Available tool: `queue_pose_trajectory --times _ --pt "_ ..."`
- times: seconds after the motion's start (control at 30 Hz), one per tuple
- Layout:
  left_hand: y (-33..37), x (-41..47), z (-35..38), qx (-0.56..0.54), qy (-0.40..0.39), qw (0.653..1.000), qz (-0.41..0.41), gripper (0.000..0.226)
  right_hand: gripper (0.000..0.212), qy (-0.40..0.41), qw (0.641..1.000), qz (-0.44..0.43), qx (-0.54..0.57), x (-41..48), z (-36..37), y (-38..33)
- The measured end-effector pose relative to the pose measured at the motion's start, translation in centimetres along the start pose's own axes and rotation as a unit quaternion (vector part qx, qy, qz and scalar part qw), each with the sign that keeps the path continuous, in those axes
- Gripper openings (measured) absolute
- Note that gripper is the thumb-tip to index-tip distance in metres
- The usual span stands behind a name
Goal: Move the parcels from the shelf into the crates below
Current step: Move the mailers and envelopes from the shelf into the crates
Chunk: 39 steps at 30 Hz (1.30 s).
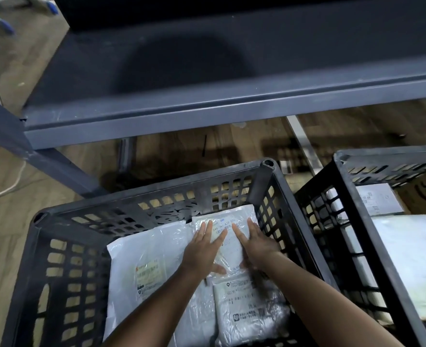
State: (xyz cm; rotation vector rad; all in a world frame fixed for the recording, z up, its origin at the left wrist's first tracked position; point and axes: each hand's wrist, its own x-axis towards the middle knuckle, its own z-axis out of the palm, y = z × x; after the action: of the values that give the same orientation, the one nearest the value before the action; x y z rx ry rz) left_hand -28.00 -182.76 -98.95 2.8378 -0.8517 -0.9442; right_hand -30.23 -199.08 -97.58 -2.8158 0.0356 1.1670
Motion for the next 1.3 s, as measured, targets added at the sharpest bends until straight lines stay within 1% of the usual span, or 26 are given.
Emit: queue_pose_trajectory --times 0.1,0.17,0.2,0.33,0.43,0.53,0.6,0.63,0.73,0.77,0.8,0.83,0.93,0.97,1.1,1.3 --pt "0.5 -0.5 0.2 0.016 0.027 1.0 -0.004 0.098 0.087 0.045 0.997 -0.022 -0.055 -1.4 0.4 -0.7" --pt "0.9 -1.0 0.3 0.017 0.049 0.999 -0.007 0.094 0.069 0.037 0.996 -0.032 -0.068 -2.1 0.5 -1.2" --pt "1.2 -1.4 0.5 0.019 0.059 0.998 -0.01 0.089 0.064 0.027 0.997 -0.031 -0.068 -2.4 0.3 -1.3" --pt "2.0 -4.0 1.8 -0.018 0.093 0.996 -0.001 0.069 0.063 -0.006 0.999 -0.017 -0.038 -3.8 -0.3 -0.9" --pt "2.0 -4.6 2.2 -0.035 0.096 0.995 0.0 0.064 0.065 -0.019 0.999 -0.022 -0.017 -4.0 -0.2 -0.6" --pt "2.3 -4.2 1.7 -0.033 0.092 0.995 -0.021 0.063 0.065 -0.037 0.999 -0.021 0.001 -3.8 -0.4 -0.5" --pt "2.7 -4.4 0.4 -0.037 0.071 0.996 -0.032 0.062 0.063 -0.044 0.999 -0.016 0.003 -4.3 -1.2 -0.5" --pt "2.8 -4.8 -0.8 -0.037 0.068 0.996 -0.034 0.06 0.063 -0.043 0.999 -0.017 0.0 -4.7 -1.7 -0.7" --pt "3.0 -6.1 -4.0 -0.038 0.158 0.986 -0.026 0.047 0.061 -0.011 1.0 -0.022 0.003 -6.4 -3.5 -1.1" --pt "3.0 -6.9 -5.2 -0.064 0.174 0.982 -0.039 0.04 0.061 0.001 1.0 -0.027 0.003 -7.1 -4.3 -1.2" --pt "3.3 -7.9 -6.8 -0.09 0.168 0.98 -0.059 0.036 0.06 0.011 0.999 -0.032 0.0 -7.9 -4.9 -1.3" --pt "3.5 -8.9 -8.0 -0.092 0.169 0.979 -0.069 0.036 0.059 0.019 0.999 -0.041 -0.008 -9.0 -5.7 -1.4" --pt "4.1 -13.1 -12.6 -0.055 0.187 0.978 -0.07 0.042 0.058 0.049 0.997 -0.064 -0.005 -13.6 -9.2 -1.8" --pt "4.2 -14.4 -13.9 -0.046 0.18 0.98 -0.076 0.043 0.058 0.056 0.996 -0.07 -0.003 -15.0 -10.2 -1.9" --pt "5.1 -20.1 -20.4 -0.048 0.18 0.977 -0.104 0.043 0.058 0.089 0.991 -0.088 0.038 -22.3 -16.5 -2.8" --pt "8.7 -30.2 -34.6 -0.011 0.167 0.981 -0.104 0.045 0.057 0.153 0.981 -0.113 -0.028 -36.3 -27.7 -4.0"
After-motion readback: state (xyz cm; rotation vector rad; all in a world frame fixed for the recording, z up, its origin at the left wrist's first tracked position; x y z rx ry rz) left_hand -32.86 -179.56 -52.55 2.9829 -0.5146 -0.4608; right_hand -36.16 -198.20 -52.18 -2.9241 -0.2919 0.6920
